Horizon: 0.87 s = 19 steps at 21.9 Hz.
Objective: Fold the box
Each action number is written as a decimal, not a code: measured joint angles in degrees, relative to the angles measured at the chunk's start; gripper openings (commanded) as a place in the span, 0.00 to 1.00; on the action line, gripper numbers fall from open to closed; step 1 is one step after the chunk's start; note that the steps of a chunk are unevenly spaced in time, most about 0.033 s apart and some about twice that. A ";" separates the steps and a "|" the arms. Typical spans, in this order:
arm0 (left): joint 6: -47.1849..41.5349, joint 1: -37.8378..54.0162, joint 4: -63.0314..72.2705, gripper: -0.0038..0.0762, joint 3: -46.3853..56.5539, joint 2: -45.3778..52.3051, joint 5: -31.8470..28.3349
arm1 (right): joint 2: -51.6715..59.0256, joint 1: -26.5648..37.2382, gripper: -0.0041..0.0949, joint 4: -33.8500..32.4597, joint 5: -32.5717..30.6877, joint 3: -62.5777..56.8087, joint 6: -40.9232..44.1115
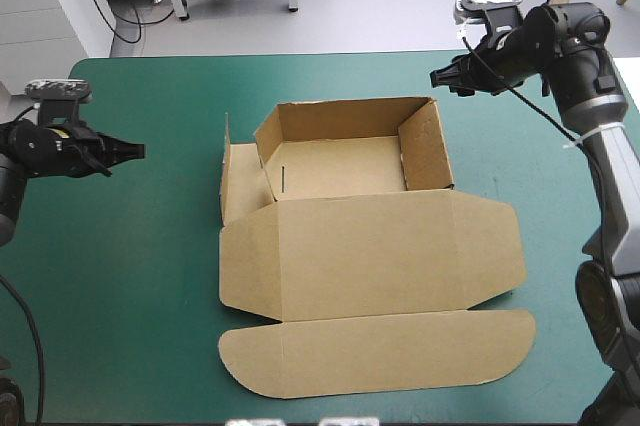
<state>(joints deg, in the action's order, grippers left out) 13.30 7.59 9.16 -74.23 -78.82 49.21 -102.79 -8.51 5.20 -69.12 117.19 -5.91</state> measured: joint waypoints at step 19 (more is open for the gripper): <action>0.00 6.54 5.73 0.04 0.06 0.00 9.95 | -13.35 0.00 0.53 6.35 1.15 -9.41 -0.74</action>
<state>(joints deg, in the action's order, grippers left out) 13.30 14.14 14.90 -74.16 -78.82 59.16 -116.14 -8.51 11.55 -67.97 107.78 -6.65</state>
